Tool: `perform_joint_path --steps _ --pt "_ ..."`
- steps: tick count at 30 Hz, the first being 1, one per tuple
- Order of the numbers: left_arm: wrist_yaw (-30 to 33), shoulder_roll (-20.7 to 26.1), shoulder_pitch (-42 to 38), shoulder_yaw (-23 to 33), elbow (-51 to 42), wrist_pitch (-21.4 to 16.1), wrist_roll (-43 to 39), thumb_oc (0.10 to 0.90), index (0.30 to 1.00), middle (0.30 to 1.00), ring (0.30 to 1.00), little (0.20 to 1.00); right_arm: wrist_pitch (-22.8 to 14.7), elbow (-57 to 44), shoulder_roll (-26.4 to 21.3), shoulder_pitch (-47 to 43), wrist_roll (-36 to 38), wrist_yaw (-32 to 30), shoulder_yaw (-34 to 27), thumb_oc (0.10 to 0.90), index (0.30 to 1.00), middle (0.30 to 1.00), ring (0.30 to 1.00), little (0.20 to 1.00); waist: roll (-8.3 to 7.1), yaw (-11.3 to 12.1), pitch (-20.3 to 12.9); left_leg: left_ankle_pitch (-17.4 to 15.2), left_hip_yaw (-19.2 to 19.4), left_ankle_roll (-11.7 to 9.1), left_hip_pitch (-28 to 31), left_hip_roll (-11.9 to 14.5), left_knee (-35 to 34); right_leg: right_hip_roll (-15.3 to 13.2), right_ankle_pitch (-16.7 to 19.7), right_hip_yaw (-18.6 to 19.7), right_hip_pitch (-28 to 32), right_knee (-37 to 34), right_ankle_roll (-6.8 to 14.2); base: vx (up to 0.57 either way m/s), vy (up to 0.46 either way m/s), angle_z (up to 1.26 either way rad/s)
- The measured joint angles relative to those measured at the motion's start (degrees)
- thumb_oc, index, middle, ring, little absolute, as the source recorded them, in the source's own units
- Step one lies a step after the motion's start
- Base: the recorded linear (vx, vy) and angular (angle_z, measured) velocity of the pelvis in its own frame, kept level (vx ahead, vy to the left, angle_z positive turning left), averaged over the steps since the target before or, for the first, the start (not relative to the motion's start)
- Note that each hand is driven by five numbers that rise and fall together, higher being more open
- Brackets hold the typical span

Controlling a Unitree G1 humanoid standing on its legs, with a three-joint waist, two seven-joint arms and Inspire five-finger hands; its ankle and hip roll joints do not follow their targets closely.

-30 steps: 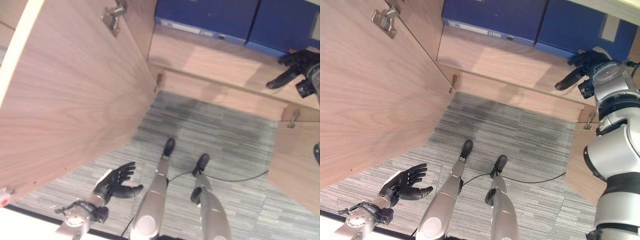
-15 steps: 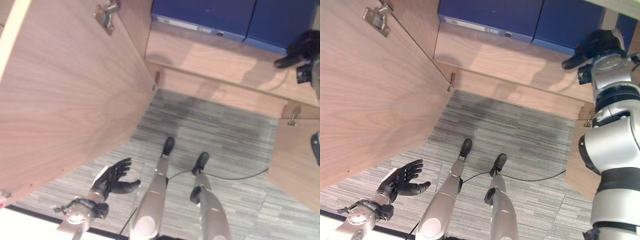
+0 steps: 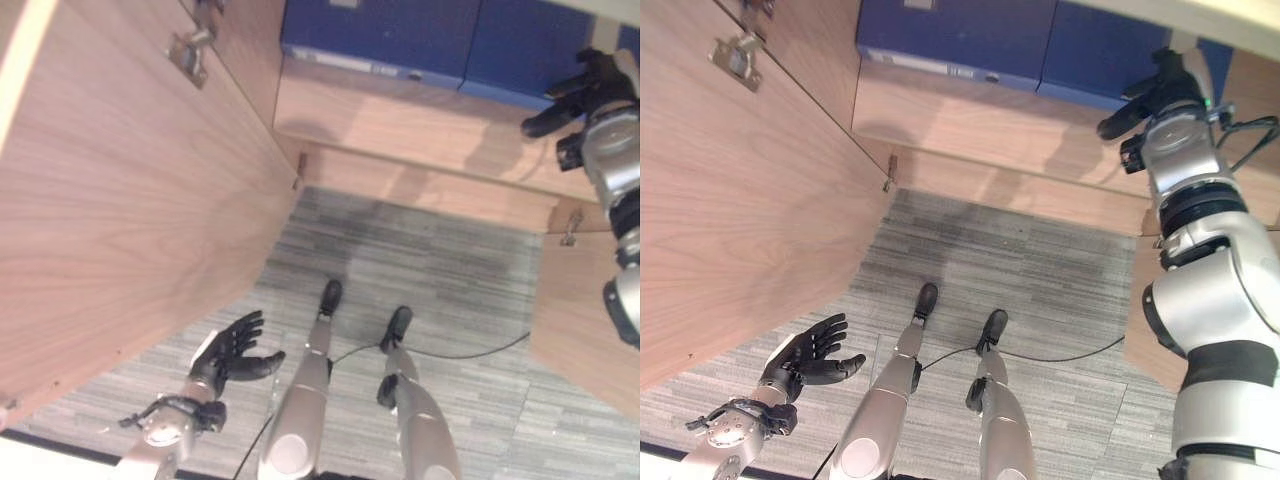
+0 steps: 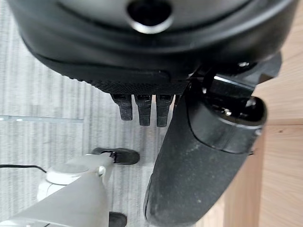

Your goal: Put the empty folder in the office cabinet

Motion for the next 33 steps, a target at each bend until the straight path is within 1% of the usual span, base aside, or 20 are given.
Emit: perform_joint_path --steps 1,4,5,6,7,8,9,11,12,14,17,19,20,22,24,25,29,31,32,33 --pt "0.0 0.0 -0.3 0.0 1.9 0.2 0.1 0.800 0.900 0.900 0.900 0.900 -0.6 -5.4 -0.2 2.1 -2.3 -0.8 -2.6 0.800 0.900 0.900 0.900 0.900 0.04 -0.3 0.0 -0.4 -0.2 -0.3 2.1 0.1 -0.1 0.1 -0.2 0.0 2.3 -0.3 0.2 0.12 0.040 0.06" --pt "0.0 0.0 -0.6 0.0 5.4 0.5 1.3 0.800 0.900 0.900 0.900 0.900 -1.9 -19.3 -0.7 10.4 -5.6 -4.1 -13.9 0.800 0.900 0.900 0.900 0.900 0.06 -0.4 -0.1 -1.2 -0.2 -0.5 4.6 0.1 -0.2 -0.1 -0.7 0.0 4.8 -0.3 0.4 0.07 0.037 0.03" --pt "0.2 0.0 -0.5 0.0 5.9 1.1 2.4 0.800 0.900 0.900 0.900 0.900 -3.2 -21.7 -0.5 12.7 -6.8 -5.8 -16.6 0.800 0.900 0.900 0.900 0.900 0.07 -0.3 -0.7 -1.3 -0.2 -0.4 5.0 0.1 -0.5 -0.3 -0.7 0.0 5.0 -0.3 0.4 0.14 0.091 -0.01" --pt "0.1 -0.1 -0.4 0.0 6.0 1.2 2.8 0.800 0.900 0.900 0.900 0.900 -3.6 -23.0 -0.8 13.4 -8.0 -7.1 -17.1 0.800 0.900 0.900 0.900 0.900 0.16 -0.4 -1.0 -1.5 -0.2 -0.2 5.0 0.0 -0.6 -0.4 -0.7 0.1 5.0 -0.3 0.4 0.10 0.073 0.01" --pt "0.0 -0.3 -0.4 0.5 6.1 1.6 2.9 0.800 0.900 0.900 0.900 0.900 -2.9 -27.8 -0.5 17.3 -9.9 -8.0 -21.7 0.800 0.900 0.900 0.900 0.900 0.23 -0.5 -1.0 -1.7 -0.1 0.1 5.8 -0.2 -0.5 -0.5 -0.7 0.2 5.7 -0.2 0.3 0.14 0.099 0.05" --pt "0.3 -2.7 -0.1 1.9 8.1 2.4 3.9 0.800 0.900 0.900 0.900 0.900 -3.4 -34.9 2.5 27.3 -13.5 -10.9 -28.6 0.800 0.900 0.900 0.900 0.900 0.27 -0.9 -1.6 -2.0 -0.1 0.7 9.1 -0.5 -0.8 -1.0 -1.3 0.0 8.5 0.6 0.3 0.10 0.068 0.11" --pt "0.2 -3.1 0.5 1.7 8.7 2.5 4.7 0.800 0.900 0.900 0.900 0.900 -3.1 -35.4 2.8 30.2 -14.2 -11.2 -27.9 0.800 0.900 0.900 0.900 0.900 0.14 -1.8 -3.3 -2.5 -0.3 1.3 9.4 -0.9 -0.8 -1.4 -2.3 0.0 9.0 0.7 0.7 0.10 0.067 0.03" --pt "-0.1 -4.5 1.9 2.1 8.7 2.9 5.0 0.800 0.900 0.900 0.900 0.900 -3.0 -40.5 4.9 39.8 -16.4 -11.4 -31.7 0.800 0.900 0.900 0.900 0.900 0.04 -2.0 -7.2 -3.2 0.4 2.3 9.7 -1.4 -0.9 -2.0 -2.6 0.8 8.8 0.8 0.5 0.11 0.087 -0.11" --pt "0.0 -4.9 3.0 2.1 8.6 2.8 5.1 0.800 0.900 0.900 0.900 0.900 -2.8 -40.7 5.9 42.8 -17.3 -11.6 -31.5 0.800 0.900 0.900 0.900 0.900 -0.11 -2.7 -8.9 -3.2 1.0 2.4 10.0 -1.6 -0.9 -2.2 -2.4 1.2 9.0 0.7 0.8 0.14 0.133 -0.20" --pt "-0.5 -6.9 4.6 3.6 9.0 2.9 7.3 0.800 0.900 0.900 0.900 0.900 -2.2 -43.1 9.1 50.3 -17.9 -10.5 -32.9 0.800 0.900 0.900 0.900 0.900 0.17 -4.3 -10.8 -3.9 2.1 3.1 12.3 -2.3 -1.0 -2.6 -2.1 1.6 11.4 -0.4 1.1 0.07 0.076 -0.24" --pt "-1.4 -9.1 4.6 4.9 11.7 3.0 9.3 0.800 0.900 0.900 0.900 0.900 -1.9 -43.6 9.9 58.4 -18.3 -7.5 -33.2 0.800 0.900 0.900 0.900 0.900 0.25 -6.9 -13.0 -5.2 4.2 3.4 14.9 -2.4 -1.0 -2.8 -2.3 3.7 12.9 -0.3 1.4 0.10 0.118 -0.33" --pt "-1.5 -11.1 4.8 6.0 14.4 3.1 10.6 0.800 0.900 0.900 0.900 0.900 -1.8 -45.0 10.6 63.8 -18.3 -5.4 -34.1 0.800 0.900 0.900 0.900 0.900 0.02 -7.9 -14.1 -6.1 5.2 3.6 16.9 -2.3 -1.0 -2.7 -2.7 4.8 14.3 -0.4 1.8 0.07 0.101 -0.39" --pt "-1.8 -12.5 4.9 6.3 18.8 3.3 12.3 0.800 0.900 0.900 0.900 0.900 -1.7 -45.4 11.1 67.5 -17.8 -3.1 -34.1 0.800 0.900 0.900 0.900 0.900 -0.43 -8.8 -16.4 -6.8 6.4 3.9 17.7 -2.1 -1.0 -2.6 -3.0 6.0 14.6 -0.4 1.9 0.05 0.057 -0.46" --pt "-2.7 -14.5 4.5 6.9 25.5 3.9 14.1 0.800 0.900 0.900 0.900 0.900 -1.7 -46.2 11.0 72.4 -17.6 -0.2 -34.8 0.800 0.900 0.900 0.900 0.900 -0.83 -10.6 -19.1 -7.2 7.5 4.0 18.4 -1.9 -1.0 -2.5 -3.3 7.1 14.8 -0.4 2.2 0.08 0.092 -0.38" --pt "-2.9 -16.5 3.4 7.5 32.2 3.8 14.7 0.800 0.900 0.900 0.900 0.900 -2.0 -47.4 11.3 77.3 -17.4 1.4 -37.1 0.800 0.900 0.900 0.900 0.900 -1.29 -11.9 -19.9 -7.6 8.2 4.2 19.7 -1.7 -1.0 -2.3 -3.6 7.8 15.7 -0.4 2.4 0.06 0.063 -0.18" --pt "-2.8 -19.0 2.4 9.8 38.6 4.1 15.9 0.800 0.900 0.900 0.900 0.900 -2.1 -47.9 12.0 81.7 -17.0 2.8 -38.9 0.800 0.900 0.900 0.900 0.900 -1.56 -12.6 -21.2 -8.0 8.1 4.3 20.5 -1.6 -1.0 -2.3 -4.1 7.7 16.5 -0.6 2.1 0.04 0.050 -0.12" --pt "-2.6 -20.5 2.6 10.8 49.2 4.0 16.5 0.800 0.900 0.900 0.900 0.900 -1.8 -48.3 13.0 89.9 -16.0 4.9 -40.5 0.800 0.900 0.900 0.900 0.900 -3.03 -14.6 -23.9 -9.0 9.5 3.9 21.4 -1.2 -1.0 -2.1 -4.6 8.6 16.5 -0.8 1.9 0.03 0.056 -0.15" --pt "-2.4 -21.2 1.9 12.3 54.1 4.4 18.4 0.800 0.900 0.900 0.900 0.900 -1.8 -50.4 14.8 93.8 -15.3 5.5 -42.3 0.800 0.900 0.900 0.900 0.900 -3.09 -14.5 -24.8 -9.1 10.0 3.9 22.0 -1.0 -1.0 -1.9 -4.9 9.3 16.7 -0.8 2.0 0.01 0.065 -0.20" --pt "-2.4 -21.5 1.7 12.7 56.5 4.0 18.7 0.800 0.900 0.900 0.900 0.900 -1.9 -50.7 15.2 95.4 -15.4 5.9 -42.7 0.800 0.900 0.900 0.900 0.900 -3.00 -15.1 -25.2 -9.6 10.9 3.5 22.1 -1.0 -1.1 -1.7 -4.9 9.8 16.6 -0.8 2.0 0.00 0.076 -0.22" --pt "-2.1 -22.8 1.1 15.3 60.3 3.9 19.1 0.800 0.900 0.900 0.900 0.900 -2.1 -51.6 16.6 96.7 -15.3 6.4 -44.4 0.800 0.900 0.900 0.900 0.900 -2.30 -15.2 -26.4 -9.7 11.0 3.7 22.2 -1.0 -1.1 -1.8 -4.9 10.3 16.5 -0.8 2.0 0.00 0.054 -0.24"
